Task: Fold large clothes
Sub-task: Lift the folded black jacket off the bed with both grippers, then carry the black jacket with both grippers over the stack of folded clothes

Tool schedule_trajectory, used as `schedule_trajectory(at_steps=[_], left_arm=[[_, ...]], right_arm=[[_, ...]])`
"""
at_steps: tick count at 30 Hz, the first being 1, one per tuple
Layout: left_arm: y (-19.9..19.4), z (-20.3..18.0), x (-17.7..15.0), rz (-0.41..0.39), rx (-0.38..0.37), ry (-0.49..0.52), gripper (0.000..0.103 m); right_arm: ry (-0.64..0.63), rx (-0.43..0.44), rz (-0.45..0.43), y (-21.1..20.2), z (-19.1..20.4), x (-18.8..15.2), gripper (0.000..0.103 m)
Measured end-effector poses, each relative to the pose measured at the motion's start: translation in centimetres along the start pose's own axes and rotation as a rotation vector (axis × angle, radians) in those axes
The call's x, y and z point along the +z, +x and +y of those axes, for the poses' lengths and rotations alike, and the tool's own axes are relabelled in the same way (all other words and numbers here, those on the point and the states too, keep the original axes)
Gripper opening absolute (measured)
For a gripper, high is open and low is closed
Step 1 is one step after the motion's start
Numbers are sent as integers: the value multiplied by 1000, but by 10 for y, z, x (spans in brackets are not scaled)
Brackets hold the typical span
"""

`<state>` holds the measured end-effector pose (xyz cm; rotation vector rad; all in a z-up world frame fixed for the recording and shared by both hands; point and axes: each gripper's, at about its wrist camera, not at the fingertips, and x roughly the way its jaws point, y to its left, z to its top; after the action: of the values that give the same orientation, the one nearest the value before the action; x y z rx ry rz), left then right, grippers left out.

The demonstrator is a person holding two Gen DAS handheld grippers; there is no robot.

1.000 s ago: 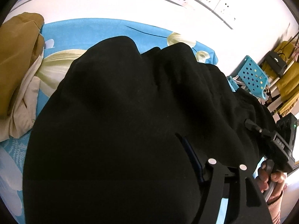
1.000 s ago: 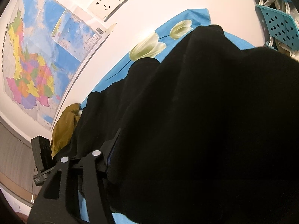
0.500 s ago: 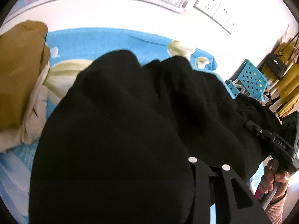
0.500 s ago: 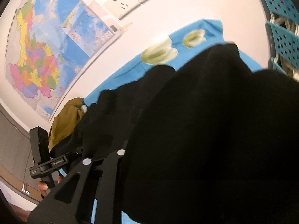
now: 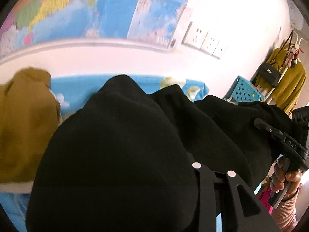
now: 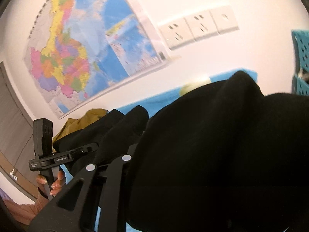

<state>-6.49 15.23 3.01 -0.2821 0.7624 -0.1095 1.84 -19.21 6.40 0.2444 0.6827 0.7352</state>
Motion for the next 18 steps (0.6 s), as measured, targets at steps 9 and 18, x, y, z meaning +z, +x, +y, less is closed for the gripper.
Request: schedule_trajectory(at_steps=[9, 18], left_arm=[[-64, 23, 41, -149, 39, 19, 32], [-118, 60, 79, -266, 176, 7, 32]], right_arm=[[-114, 72, -83, 8, 61, 54, 17], [-213, 162, -121, 47, 134, 106, 17]])
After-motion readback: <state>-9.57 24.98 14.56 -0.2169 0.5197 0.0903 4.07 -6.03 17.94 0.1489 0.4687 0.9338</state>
